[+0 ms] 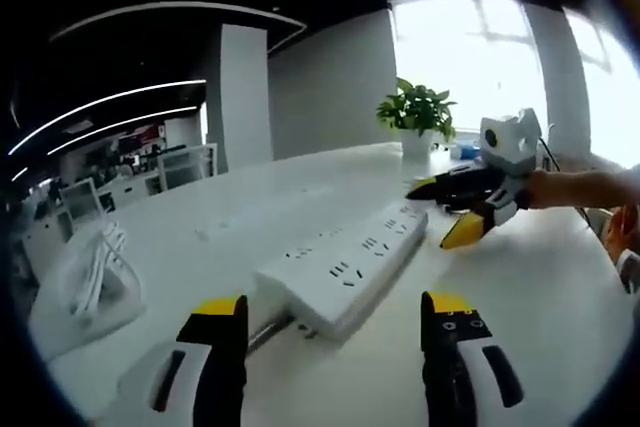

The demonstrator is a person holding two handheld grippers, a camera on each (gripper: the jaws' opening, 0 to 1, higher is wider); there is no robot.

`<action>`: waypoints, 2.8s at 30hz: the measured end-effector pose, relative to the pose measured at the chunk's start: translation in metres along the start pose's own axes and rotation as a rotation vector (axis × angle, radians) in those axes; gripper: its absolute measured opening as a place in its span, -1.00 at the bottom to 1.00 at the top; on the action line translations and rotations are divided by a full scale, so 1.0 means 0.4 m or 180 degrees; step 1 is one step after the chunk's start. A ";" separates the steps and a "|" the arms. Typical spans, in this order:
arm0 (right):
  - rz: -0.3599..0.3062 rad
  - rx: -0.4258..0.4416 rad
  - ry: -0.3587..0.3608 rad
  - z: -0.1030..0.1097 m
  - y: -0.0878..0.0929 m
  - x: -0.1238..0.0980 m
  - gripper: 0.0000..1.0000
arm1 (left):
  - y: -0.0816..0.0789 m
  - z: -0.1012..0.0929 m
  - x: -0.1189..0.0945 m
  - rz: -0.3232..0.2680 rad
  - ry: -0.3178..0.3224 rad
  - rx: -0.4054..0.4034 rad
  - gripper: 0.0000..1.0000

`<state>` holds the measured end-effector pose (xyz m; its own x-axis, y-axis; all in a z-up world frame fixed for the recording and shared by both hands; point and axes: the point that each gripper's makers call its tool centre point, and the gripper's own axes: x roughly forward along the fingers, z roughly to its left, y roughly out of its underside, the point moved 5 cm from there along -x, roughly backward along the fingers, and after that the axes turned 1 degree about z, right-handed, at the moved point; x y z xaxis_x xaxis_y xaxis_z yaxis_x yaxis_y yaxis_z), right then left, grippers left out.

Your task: Straighten the power strip on the desk, plug the charger into it

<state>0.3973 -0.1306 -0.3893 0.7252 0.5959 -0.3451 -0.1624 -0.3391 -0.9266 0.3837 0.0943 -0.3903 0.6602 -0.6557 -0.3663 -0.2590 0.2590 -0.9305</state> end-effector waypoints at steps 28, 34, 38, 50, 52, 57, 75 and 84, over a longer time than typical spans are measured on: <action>-0.0173 -0.0384 -0.0259 0.077 -0.004 -0.184 1.00 | 0.004 -0.076 -0.097 -0.0363 -0.0042 0.0045 0.98; -0.0157 -0.0436 -0.0067 0.023 0.013 -0.229 1.00 | 0.006 -0.098 -0.111 -0.0412 0.0004 0.0062 0.98; -0.0262 -0.0498 0.0110 -0.015 0.014 -0.253 0.99 | 0.013 -0.111 -0.109 -0.0370 0.0068 0.0061 0.98; 0.0033 -0.0179 0.0244 -0.091 0.068 -0.265 0.77 | 0.023 -0.140 -0.106 -0.0307 0.0139 0.0132 0.98; 0.0053 -0.0067 0.0228 -0.100 0.074 -0.262 0.77 | 0.023 -0.142 -0.107 -0.0311 0.0157 0.0122 0.98; 0.0056 0.0439 0.0200 -0.115 0.094 -0.260 0.62 | 0.021 -0.138 -0.115 -0.0336 0.0154 0.0106 0.98; 0.0469 0.0537 0.0132 -0.151 0.131 -0.224 0.09 | 0.039 -0.125 -0.117 -0.0287 0.0160 0.0022 0.94; 0.0757 0.0456 0.0025 -0.136 0.140 -0.215 -0.07 | 0.035 -0.121 -0.118 -0.0315 0.0166 0.0004 0.93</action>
<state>0.3620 -0.2404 -0.4036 0.6603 0.5061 -0.5549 -0.4213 -0.3619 -0.8315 0.3147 0.0947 -0.3862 0.6450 -0.7141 -0.2721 -0.1934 0.1920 -0.9622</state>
